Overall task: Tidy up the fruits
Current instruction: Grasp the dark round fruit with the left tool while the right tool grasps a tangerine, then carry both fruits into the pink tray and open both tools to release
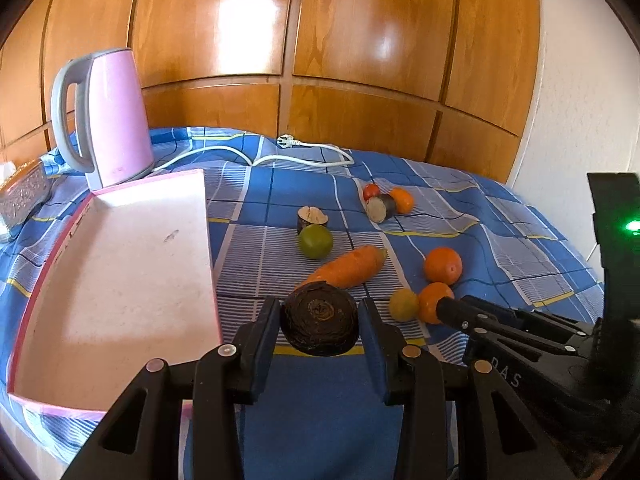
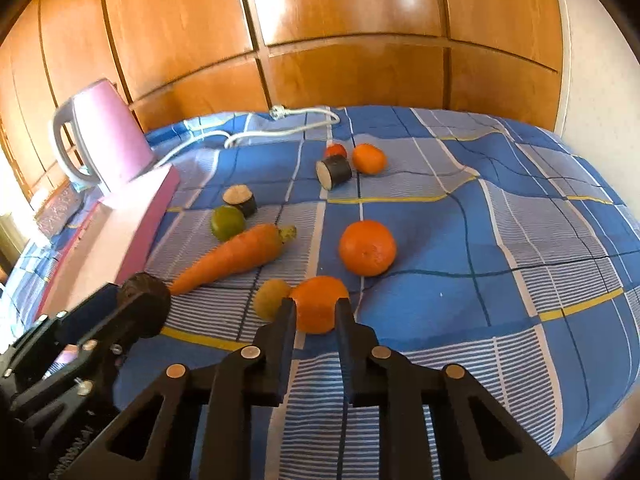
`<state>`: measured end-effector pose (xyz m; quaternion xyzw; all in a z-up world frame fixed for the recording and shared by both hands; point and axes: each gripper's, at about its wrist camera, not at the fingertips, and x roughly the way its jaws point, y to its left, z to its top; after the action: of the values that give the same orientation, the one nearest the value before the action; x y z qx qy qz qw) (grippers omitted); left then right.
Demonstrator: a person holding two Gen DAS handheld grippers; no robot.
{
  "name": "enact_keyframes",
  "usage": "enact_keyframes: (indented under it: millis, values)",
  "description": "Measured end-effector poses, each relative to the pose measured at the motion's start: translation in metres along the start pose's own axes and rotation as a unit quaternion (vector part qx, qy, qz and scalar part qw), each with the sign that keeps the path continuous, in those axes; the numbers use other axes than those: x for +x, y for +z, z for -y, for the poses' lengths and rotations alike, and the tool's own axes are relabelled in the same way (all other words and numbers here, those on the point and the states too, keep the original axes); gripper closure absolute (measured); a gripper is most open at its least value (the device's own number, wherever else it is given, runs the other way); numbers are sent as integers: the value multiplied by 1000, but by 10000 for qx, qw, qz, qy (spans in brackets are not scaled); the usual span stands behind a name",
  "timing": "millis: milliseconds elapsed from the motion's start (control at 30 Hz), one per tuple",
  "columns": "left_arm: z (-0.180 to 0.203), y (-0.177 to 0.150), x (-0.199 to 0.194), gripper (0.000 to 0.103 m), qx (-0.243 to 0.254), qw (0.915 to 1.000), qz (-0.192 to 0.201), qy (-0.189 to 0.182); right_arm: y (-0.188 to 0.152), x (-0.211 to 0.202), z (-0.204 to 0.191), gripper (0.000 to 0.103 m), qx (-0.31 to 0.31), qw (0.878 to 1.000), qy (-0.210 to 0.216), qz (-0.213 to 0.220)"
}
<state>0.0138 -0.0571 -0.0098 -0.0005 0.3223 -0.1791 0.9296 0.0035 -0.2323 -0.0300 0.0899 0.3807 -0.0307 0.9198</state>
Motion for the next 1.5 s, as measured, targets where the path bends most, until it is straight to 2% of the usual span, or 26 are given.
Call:
enact_keyframes:
  millis: [33, 100, 167, 367, 433, 667, 933, 1167, 1300, 1500]
  values:
    - [-1, 0, -1, 63, -16, 10000, 0, -10, 0, 2, 2, 77, 53, 9999, 71, -74]
    - [0, 0, -1, 63, -26, 10000, 6, -14, 1, 7, 6, 62, 193, 9995, 163, -204]
    - [0, -1, -1, 63, -34, 10000, 12, -16, 2, 10, 8, 56, 265, 9993, 137, -246]
    - [0, -1, -3, 63, -54, 10000, 65, -4, 4, 22, 4, 56, 179, 9994, -83, -279]
    - [0, -1, -5, 63, -54, 9999, 92, 6, 5, 25, 2, 64, 125, 9995, -112, -257]
    - [-6, 1, -21, 63, -187, 9991, 367, 118, 5, 3, -6, 67, -133, 9997, 35, 219]
    - [-27, 3, -42, 63, -617, 9935, 783, 553, 6, -14, -24, 67, -529, 9968, 170, 583]
    - [-53, 2, -49, 62, -1199, 9819, 894, 1162, 9, -20, -51, 67, -927, 9919, 474, 728]
    - [-75, 0, -49, 62, -1704, 9688, 878, 1570, 13, -20, -75, 66, -1350, 9849, 746, 782]
    - [-107, -4, -41, 62, -2444, 9495, 678, 1845, 23, -9, -112, 66, -2013, 9690, 1219, 747]
